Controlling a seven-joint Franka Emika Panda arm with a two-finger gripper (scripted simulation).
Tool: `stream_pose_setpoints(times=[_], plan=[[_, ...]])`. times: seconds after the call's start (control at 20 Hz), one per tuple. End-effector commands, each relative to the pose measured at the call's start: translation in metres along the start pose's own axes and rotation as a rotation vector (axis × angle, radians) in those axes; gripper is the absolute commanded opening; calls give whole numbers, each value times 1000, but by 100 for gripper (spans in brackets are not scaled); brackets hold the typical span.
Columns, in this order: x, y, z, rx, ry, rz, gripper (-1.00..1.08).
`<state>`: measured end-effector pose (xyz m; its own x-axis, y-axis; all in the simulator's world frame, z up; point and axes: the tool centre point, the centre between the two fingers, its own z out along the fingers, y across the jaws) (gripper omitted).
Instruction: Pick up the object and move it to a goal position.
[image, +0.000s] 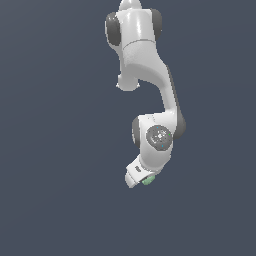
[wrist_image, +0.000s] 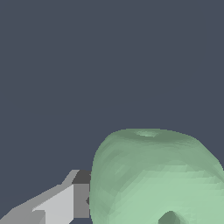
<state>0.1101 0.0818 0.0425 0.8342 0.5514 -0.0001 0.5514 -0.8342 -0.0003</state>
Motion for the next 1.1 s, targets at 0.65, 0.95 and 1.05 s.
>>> stream_pose_setpoints(times=[0.65,0.95,1.05], plan=[[71,-59,-2,0,0,1,-100],[77,-63,-2,0,0,1,-100],[78,-63,-2,0,0,1,-100]])
